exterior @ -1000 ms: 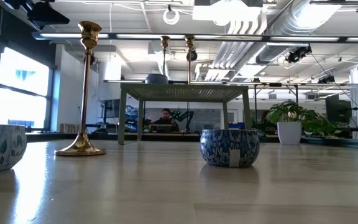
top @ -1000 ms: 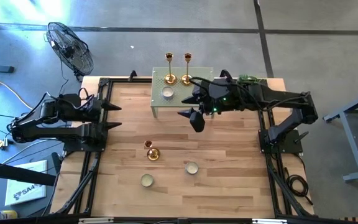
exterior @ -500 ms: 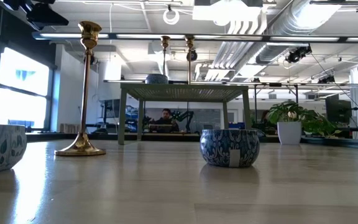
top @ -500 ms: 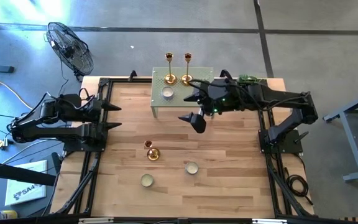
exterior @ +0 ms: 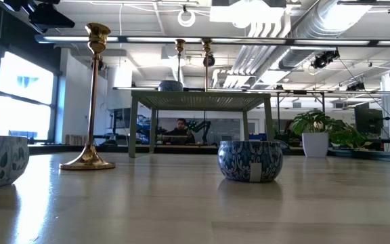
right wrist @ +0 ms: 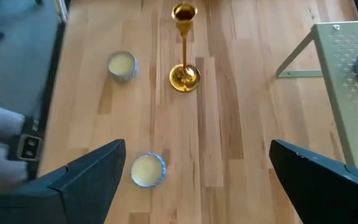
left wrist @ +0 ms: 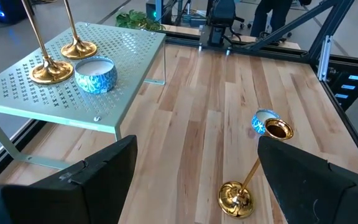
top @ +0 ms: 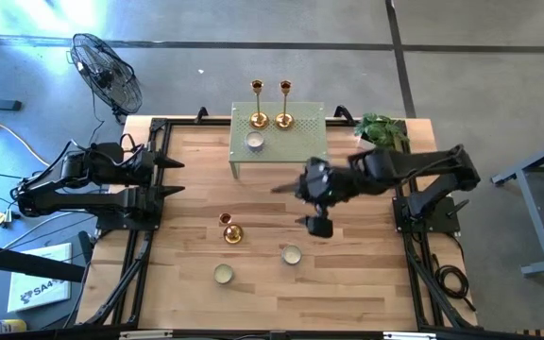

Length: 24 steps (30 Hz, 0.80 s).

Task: Pick & Place candle stick holders
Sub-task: Put the right blue scented candle on the shelf

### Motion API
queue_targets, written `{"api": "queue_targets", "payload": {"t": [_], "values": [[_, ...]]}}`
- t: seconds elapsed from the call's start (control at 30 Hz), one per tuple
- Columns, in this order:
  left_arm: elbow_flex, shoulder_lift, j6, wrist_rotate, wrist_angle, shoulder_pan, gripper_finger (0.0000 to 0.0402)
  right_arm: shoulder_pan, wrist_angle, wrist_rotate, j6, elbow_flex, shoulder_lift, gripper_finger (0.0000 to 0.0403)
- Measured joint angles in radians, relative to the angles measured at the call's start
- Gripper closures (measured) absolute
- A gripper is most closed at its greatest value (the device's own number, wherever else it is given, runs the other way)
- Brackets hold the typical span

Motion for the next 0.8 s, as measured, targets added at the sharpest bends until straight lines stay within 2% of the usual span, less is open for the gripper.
{"api": "queue_targets", "payload": {"t": [0.17, 0.37, 0.57, 0.8], "values": [[0.0, 0.0, 0.0, 0.005, 0.0, 0.0, 0.0073, 0.029, -0.022, 0.032, -0.025, 0.0, 0.064, 0.001], [0.0, 0.0, 0.0, 0.037, -0.001, 0.0, 0.0073, 0.044, -0.099, 0.003, -0.016, 0.0, 0.177, 0.0012], [0.0, 0.0, 0.008, 0.05, -0.045, 0.0, 0.0073, 0.086, -0.104, -0.035, 0.042, 0.0, 0.268, 0.0009], [0.0, 0.0, 0.008, 0.054, -0.074, 0.0, 0.0073, 0.141, -0.062, 0.018, 0.099, 0.0, 0.339, 0.0012]]}}
